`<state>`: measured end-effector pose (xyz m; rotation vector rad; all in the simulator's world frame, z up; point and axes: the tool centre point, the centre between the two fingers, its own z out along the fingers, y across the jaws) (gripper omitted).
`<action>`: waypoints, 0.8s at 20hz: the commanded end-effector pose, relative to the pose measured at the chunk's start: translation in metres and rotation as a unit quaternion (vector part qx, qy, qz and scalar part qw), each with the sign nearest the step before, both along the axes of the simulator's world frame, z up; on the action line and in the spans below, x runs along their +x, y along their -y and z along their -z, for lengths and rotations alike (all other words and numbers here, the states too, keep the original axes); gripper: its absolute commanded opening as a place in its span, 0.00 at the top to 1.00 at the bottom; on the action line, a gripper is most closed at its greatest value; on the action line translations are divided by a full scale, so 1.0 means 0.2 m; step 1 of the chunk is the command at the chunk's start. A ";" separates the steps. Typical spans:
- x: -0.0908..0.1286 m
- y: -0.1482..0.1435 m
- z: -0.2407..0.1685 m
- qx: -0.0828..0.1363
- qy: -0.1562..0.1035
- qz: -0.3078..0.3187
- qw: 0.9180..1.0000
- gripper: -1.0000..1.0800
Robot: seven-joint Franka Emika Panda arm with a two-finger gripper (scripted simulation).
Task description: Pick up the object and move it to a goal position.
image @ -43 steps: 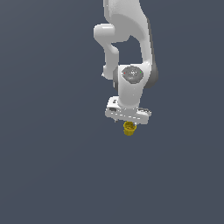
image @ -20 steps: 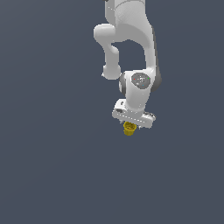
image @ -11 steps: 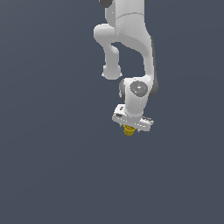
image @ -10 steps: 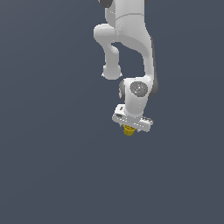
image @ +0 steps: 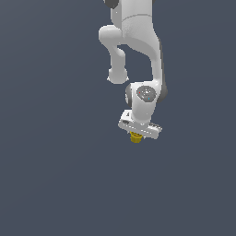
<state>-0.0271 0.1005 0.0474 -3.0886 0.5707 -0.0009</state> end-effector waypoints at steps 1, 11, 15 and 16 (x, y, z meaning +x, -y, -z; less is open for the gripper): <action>0.00 0.00 0.00 0.000 0.000 0.000 1.000 1.00; -0.06 0.13 -0.05 0.000 0.000 0.000 1.000 1.00; -0.13 0.27 -0.10 0.000 0.000 0.000 1.000 1.00; -0.15 0.32 -0.12 0.000 0.000 0.000 1.000 1.00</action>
